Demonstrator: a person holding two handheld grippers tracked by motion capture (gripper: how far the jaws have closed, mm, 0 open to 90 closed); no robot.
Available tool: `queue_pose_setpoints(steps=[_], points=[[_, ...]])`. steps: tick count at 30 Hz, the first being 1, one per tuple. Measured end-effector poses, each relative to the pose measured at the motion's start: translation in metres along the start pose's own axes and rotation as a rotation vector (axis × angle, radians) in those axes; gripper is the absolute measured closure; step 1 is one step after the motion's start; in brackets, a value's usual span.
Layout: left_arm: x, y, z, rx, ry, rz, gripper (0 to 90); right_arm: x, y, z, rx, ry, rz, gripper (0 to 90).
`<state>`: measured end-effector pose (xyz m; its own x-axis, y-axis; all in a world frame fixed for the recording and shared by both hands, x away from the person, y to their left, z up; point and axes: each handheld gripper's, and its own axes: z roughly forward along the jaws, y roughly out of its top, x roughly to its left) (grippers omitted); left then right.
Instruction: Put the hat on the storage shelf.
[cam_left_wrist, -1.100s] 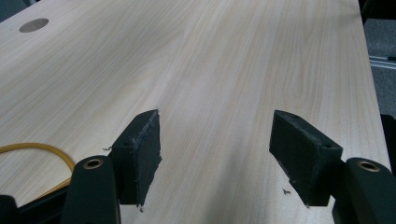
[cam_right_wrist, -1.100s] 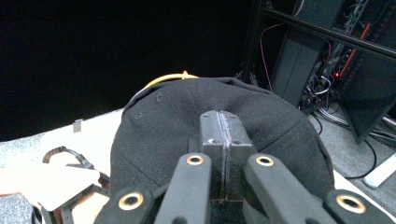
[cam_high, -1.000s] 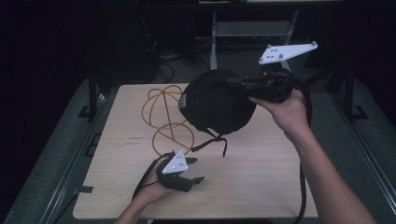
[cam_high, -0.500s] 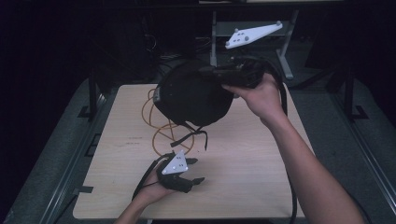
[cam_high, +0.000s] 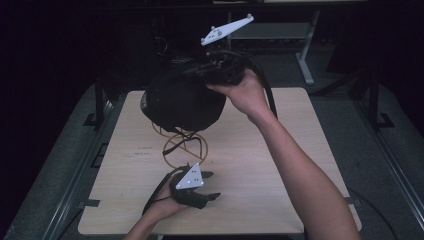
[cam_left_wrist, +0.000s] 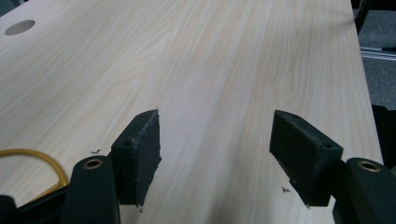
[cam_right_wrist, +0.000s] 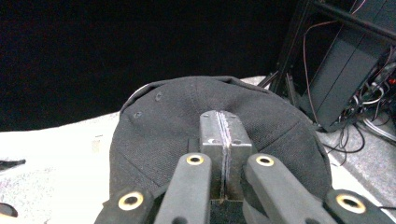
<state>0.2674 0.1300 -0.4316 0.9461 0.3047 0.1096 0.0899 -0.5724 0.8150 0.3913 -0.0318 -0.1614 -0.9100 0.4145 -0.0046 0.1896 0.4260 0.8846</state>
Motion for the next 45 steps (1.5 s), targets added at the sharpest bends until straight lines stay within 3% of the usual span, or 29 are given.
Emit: queue_pose_setpoints(steps=[6,15,22,24,26,27,29,36,45], points=[[-0.001,0.0,0.0,-0.007,-0.008,-0.004,33.0,-0.007,0.002,0.025,0.03,0.0,0.038,89.6],[-0.003,0.0,0.003,0.01,-0.016,0.01,32.9,-0.014,-0.001,0.048,0.054,0.011,0.085,89.6],[-0.003,0.001,0.003,0.012,-0.024,0.015,32.9,-0.014,-0.007,0.08,0.136,0.021,0.096,89.3],[-0.003,0.001,0.003,0.012,-0.026,0.012,32.9,-0.014,-0.008,0.083,0.138,0.025,0.097,89.0],[-0.003,0.001,0.003,0.011,-0.025,0.011,32.9,-0.012,-0.01,0.09,0.162,0.026,0.116,84.9],[-0.003,0.0,0.003,0.008,-0.026,0.01,32.9,-0.013,-0.012,0.093,0.163,0.033,0.107,70.7],[-0.002,0.0,0.003,0.009,-0.023,0.008,32.8,-0.015,-0.016,0.094,0.165,0.042,0.14,58.9],[-0.001,0.0,0.005,0.009,-0.018,-0.001,32.4,-0.023,-0.028,0.083,0.155,0.047,0.173,45.4],[0.002,-0.001,0.002,0.014,-0.01,-0.01,30.9,-0.033,-0.041,0.069,0.129,0.06,0.205,38.2]])
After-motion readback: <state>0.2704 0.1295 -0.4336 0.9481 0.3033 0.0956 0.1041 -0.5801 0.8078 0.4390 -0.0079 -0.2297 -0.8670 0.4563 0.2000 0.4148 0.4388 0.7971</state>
